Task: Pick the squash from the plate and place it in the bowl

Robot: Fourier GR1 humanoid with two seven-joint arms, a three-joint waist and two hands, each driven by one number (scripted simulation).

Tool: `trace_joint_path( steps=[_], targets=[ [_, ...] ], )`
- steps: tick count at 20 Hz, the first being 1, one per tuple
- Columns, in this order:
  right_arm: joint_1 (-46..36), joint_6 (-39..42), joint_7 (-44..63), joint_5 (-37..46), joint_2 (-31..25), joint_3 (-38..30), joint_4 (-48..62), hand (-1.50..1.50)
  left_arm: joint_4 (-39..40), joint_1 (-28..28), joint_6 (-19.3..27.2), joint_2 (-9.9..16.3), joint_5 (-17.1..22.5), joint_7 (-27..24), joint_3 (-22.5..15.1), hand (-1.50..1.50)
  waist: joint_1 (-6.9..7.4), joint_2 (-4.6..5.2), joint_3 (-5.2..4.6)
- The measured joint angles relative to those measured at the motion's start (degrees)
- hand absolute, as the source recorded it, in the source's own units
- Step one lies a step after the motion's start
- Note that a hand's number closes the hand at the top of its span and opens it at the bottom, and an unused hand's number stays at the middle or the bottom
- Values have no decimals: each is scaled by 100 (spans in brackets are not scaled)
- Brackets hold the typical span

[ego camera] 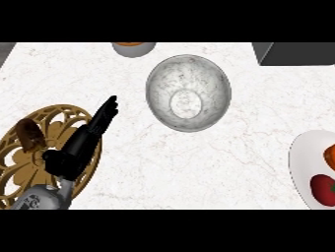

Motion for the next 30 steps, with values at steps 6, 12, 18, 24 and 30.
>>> trace_joint_path(
  steps=[6, 12, 18, 24, 30],
  targets=[
    [140, 1372, 1905, 173, -1161, 694, 7, -150, -45, -18, -135, -27, -12, 15, -85, 0, 154, 17, -26],
    [-242, 3331, 3678, -649, -1876, 995, -656, -150, 63, -101, -189, -93, -18, -15, -54, 0, 167, 5, -15],
    [-931, 4313, 4932, -1323, -2111, 1004, -947, -150, -45, -37, -204, -164, -109, 61, -42, 0, 169, -1, 9],
    [-1367, 4653, 5210, -1389, -1964, 1105, -743, -150, -15, -33, -405, -186, -111, 124, 176, 0, 146, 0, 18],
    [-1442, 4701, 5242, -1028, -1759, 1202, -740, -150, -157, -12, -484, -314, -255, 312, 269, 0, 124, -6, 22]
  ],
)
